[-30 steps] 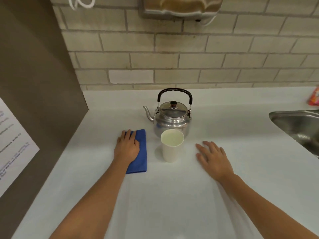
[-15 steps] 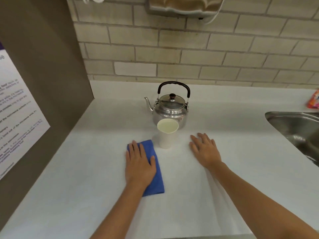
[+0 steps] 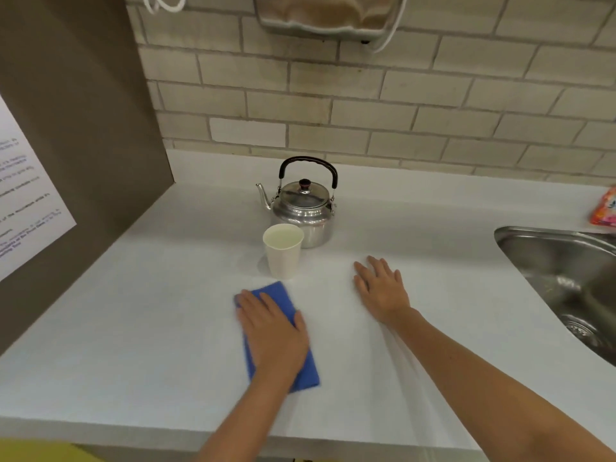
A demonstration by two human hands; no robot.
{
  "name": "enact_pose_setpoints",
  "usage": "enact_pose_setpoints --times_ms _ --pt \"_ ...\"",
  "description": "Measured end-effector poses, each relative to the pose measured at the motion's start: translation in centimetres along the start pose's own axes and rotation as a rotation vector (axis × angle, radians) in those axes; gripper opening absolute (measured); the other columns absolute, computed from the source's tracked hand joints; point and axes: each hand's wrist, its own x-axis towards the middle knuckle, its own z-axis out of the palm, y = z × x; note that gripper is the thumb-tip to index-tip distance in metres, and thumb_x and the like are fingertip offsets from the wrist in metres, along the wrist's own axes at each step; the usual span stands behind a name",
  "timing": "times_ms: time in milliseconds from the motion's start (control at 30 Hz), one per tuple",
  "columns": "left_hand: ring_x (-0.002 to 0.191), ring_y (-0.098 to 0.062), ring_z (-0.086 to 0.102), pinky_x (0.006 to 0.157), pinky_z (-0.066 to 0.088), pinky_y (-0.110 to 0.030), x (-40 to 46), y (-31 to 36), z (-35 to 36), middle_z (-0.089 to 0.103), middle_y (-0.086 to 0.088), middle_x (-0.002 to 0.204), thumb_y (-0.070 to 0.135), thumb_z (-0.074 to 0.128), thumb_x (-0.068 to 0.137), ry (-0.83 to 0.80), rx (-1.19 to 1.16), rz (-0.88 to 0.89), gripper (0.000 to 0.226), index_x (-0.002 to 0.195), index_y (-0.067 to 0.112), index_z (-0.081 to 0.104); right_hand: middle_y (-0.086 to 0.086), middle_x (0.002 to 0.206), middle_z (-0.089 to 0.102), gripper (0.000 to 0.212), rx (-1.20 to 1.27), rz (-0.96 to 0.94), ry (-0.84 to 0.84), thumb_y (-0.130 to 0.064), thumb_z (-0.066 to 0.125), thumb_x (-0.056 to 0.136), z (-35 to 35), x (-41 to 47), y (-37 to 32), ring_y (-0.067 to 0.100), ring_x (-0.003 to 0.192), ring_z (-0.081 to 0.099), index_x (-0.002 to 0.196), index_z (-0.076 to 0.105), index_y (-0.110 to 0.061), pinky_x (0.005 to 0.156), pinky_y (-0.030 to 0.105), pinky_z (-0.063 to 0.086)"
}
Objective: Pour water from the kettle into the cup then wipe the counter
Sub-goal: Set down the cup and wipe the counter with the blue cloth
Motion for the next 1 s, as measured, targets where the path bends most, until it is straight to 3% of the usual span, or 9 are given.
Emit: enact_pose_setpoints --times_ms 100,200,400,700,900,1000 --pt "0.141 -0.045 -0.012 0.117 -0.008 -0.048 -3.7 6.7 1.9 -0.011 -0.033 0.151 0.041 0.018 0.096 -0.064 -0.016 0.223 0.067 0.144 0.0 -0.005 0.002 0.156 0.016 0.045 0.022 -0.006 -0.02 -0.037 0.025 0.099 -0.5 0.2 1.5 0.023 0.145 0.006 0.143 0.027 -0.028 0.118 0.046 0.006" --pt "0.142 -0.04 -0.017 0.117 -0.011 -0.045 -4.0 8.7 2.3 -0.015 -0.029 0.152 0.037 0.014 0.098 -0.124 -0.022 0.354 0.06 0.145 0.006 -0.006 0.001 0.156 0.017 0.044 0.018 -0.005 -0.005 -0.037 0.025 0.098 -1.0 0.3 2.8 0.023 0.145 0.006 0.142 0.028 -0.029 0.118 0.048 0.007" --pt "0.144 -0.036 -0.013 0.119 -0.007 -0.041 0.0 5.6 2.3 -0.012 -0.027 0.154 0.034 0.014 0.099 -0.113 -0.02 0.352 0.058 0.145 0.005 -0.004 0.001 0.155 0.022 0.043 -0.003 0.001 0.034 -0.035 0.029 0.098 -1.7 -0.6 5.7 0.023 0.144 0.01 0.141 0.031 -0.029 0.117 0.045 0.008" --pt "0.145 -0.035 -0.005 0.12 -0.004 -0.042 7.9 14.6 3.4 -0.003 -0.027 0.155 0.03 0.017 0.099 -0.123 0.028 0.408 0.055 0.145 0.003 0.003 0.0 0.155 0.023 0.042 0.023 -0.072 0.072 -0.033 0.03 0.098 -0.9 -0.4 7.9 0.02 0.144 0.012 0.14 0.033 -0.031 0.117 0.041 0.01" --pt "0.146 -0.03 -0.007 0.118 -0.006 -0.037 4.3 11.0 4.7 -0.005 -0.023 0.156 0.038 0.022 0.097 -0.049 -0.104 0.45 0.061 0.147 0.008 0.003 0.001 0.154 0.024 0.041 0.069 -0.066 0.081 -0.033 0.029 0.099 -1.1 -0.3 7.5 0.021 0.144 0.012 0.139 0.036 -0.029 0.117 0.041 0.01" --pt "0.145 -0.033 -0.005 0.119 -0.003 -0.04 6.2 12.3 4.6 -0.002 -0.026 0.155 0.038 0.023 0.097 -0.059 -0.064 0.42 0.062 0.146 0.006 0.004 0.002 0.154 0.025 0.041 0.016 -0.071 0.099 -0.033 0.028 0.099 -1.3 -0.2 7.6 0.022 0.144 0.013 0.139 0.036 -0.029 0.117 0.039 0.013"
